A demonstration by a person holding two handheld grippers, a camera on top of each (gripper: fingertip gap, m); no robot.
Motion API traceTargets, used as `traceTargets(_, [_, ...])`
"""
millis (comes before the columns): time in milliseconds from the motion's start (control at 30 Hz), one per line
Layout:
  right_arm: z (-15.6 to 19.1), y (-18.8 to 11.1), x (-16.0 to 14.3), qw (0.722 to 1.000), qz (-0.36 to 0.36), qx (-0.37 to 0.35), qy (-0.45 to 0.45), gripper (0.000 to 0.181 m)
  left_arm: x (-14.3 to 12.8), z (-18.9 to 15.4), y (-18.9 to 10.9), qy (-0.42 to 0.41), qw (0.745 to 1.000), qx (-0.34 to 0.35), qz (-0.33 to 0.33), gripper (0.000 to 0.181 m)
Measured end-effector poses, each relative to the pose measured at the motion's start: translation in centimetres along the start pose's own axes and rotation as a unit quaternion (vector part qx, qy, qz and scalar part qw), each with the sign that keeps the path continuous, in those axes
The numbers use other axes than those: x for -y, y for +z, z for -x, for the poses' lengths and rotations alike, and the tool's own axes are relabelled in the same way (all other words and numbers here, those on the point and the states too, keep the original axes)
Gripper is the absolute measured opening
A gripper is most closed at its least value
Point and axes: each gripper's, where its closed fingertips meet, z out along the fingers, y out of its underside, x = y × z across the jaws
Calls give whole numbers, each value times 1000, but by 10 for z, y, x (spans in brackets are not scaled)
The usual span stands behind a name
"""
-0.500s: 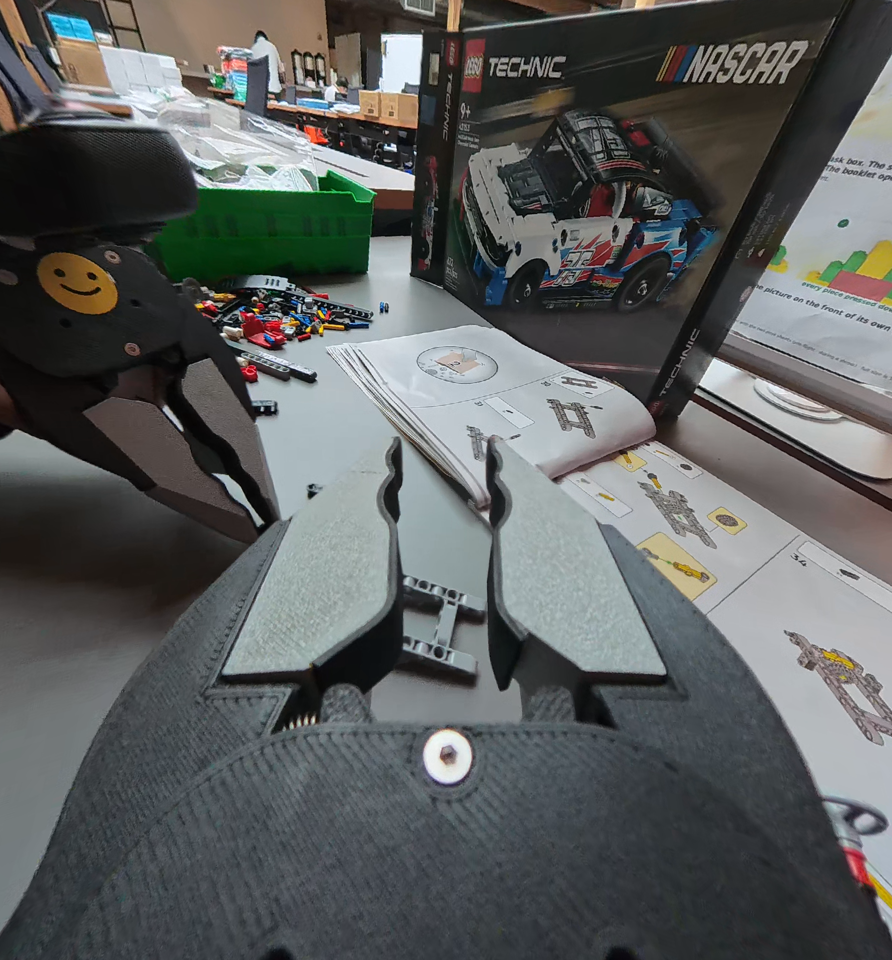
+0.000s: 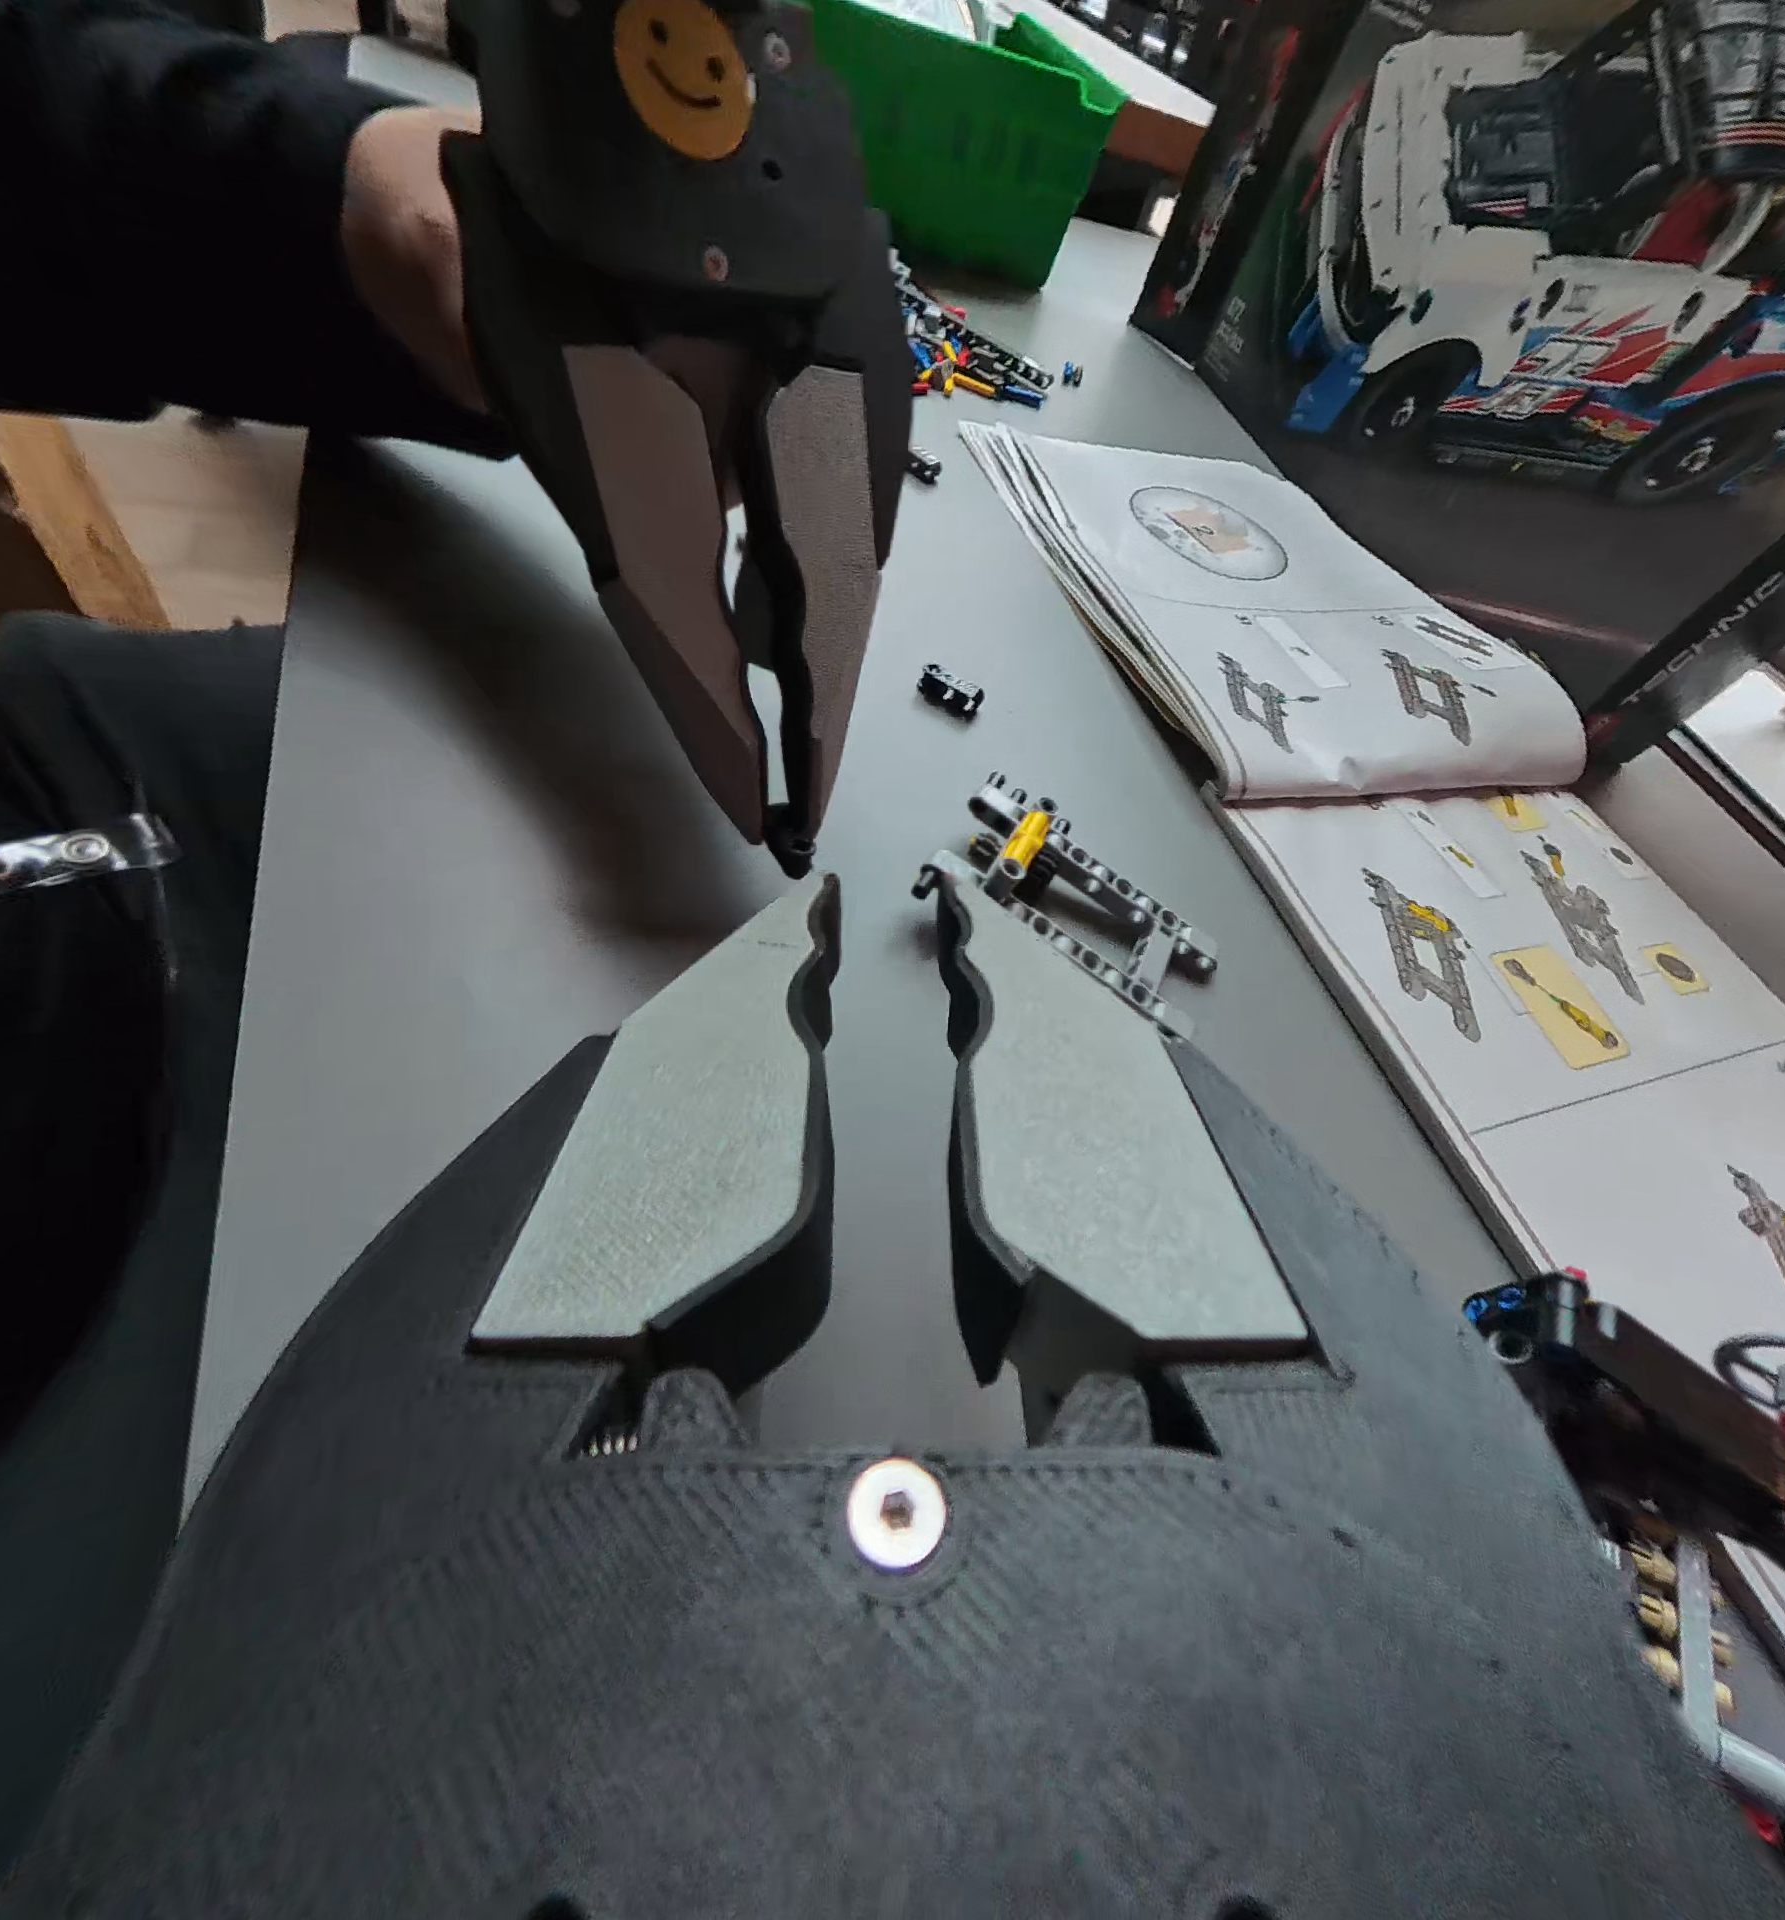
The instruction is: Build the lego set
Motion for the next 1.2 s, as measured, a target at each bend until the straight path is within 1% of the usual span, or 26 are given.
traceTargets(100, [10, 5, -3, 999, 17, 9, -38, 18, 10, -9, 5, 2, 1000, -16, 7, 6])
traceTargets(167, [15, 7, -4, 998, 22, 13, -62, 20, 15, -7, 7, -12, 1000, -13, 12, 6])
traceTargets(267, [12, 10, -10, 995, 42, -6, -86, 20, 22, -6, 7, -51, 998, -32, 1, 6])
traceTargets(333, [9, 11, -14, 994, 54, -17, -96, 20, 25, -10, 7, -85, 994, -61, -6, 6])
traceTargets(433, [7, 11, -14, 993, 56, -26, -100, 19, 25, -8, 8, -123, 989, -77, -9, 5])
traceTargets(600, [2, 7, -9, 997, 34, -20, -66, 18, 27, -5, 9, -115, 990, -74, -33, 5])
traceTargets(767, [-9, -1, -1, 1000, -5, -17, -7, 18, 30, 0, 9, -62, 996, -36, -58, 5])
traceTargets(833, [-13, -3, 1, 1000, -15, -16, 12, 19, 28, 3, 10, -49, 997, -19, -59, 5])
traceTargets(900, [-15, -5, 2, 999, -22, -13, 26, 20, 25, 4, 11, -48, 997, -20, -52, 5])
traceTargets(1200, [-14, -4, 1, 999, -21, -1, 33, 15, 24, 9, 10, -46, 997, -7, -58, 5])
